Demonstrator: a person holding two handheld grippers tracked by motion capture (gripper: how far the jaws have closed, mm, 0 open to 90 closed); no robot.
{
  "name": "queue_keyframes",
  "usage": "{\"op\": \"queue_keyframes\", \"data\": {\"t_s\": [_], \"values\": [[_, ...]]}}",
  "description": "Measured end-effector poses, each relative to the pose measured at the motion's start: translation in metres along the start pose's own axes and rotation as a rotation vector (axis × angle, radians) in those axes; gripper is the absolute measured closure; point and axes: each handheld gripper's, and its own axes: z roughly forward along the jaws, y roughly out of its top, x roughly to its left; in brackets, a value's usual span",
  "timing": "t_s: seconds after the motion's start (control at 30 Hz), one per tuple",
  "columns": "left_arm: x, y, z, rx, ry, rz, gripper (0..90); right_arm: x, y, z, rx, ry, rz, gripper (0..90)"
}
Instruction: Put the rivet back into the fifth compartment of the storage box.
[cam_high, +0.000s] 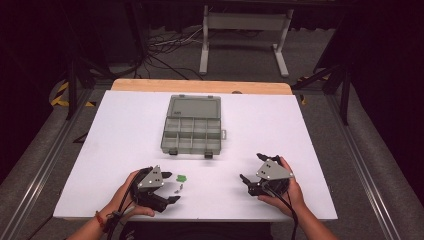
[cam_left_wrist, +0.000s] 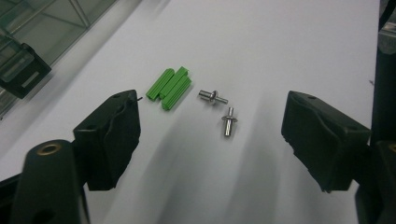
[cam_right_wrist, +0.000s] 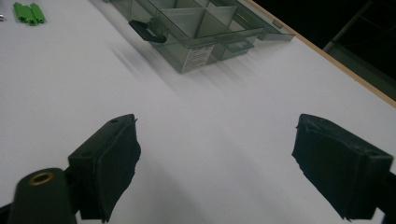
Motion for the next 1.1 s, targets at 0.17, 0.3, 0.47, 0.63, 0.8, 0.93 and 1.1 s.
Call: {"op": "queue_keyframes", "data": {"t_s": [0.17,0.3,0.47,0.63,0.8,0.93,1.1], "values": [[0.0016,0.0005,0.0032,-0.001,-0.046,-0.003,36.9,-0.0007,-0.0005,-0.0004,0.001,-0.004,0.001,14.8],[0.0019,0.0010,0.0050,0.032,-0.040,0.016,46.6,-0.0012,-0.0009,-0.0001,0.004,-0.001,0.002,14.9],[0.0005,0.0022,0.0066,0.054,-0.048,0.032,54.5,-0.0004,-0.0008,0.0011,0.006,0.006,0.000,14.8],[-0.0005,0.0030,0.0066,0.058,-0.078,0.041,68.0,-0.0004,-0.0010,0.0009,0.006,0.012,-0.001,14.9],[0.0001,0.0042,0.0066,0.067,-0.078,0.052,79.1,0.0003,-0.0011,0.0014,0.012,0.015,-0.009,14.8],[0.0004,0.0048,0.0068,0.070,-0.080,0.057,81.9,0.0019,-0.0010,0.0021,0.017,0.014,-0.028,14.8],[0.0007,0.0054,0.0063,0.071,-0.080,0.066,82.0,0.0021,-0.0010,0.0020,0.018,0.013,-0.035,14.8]]}}
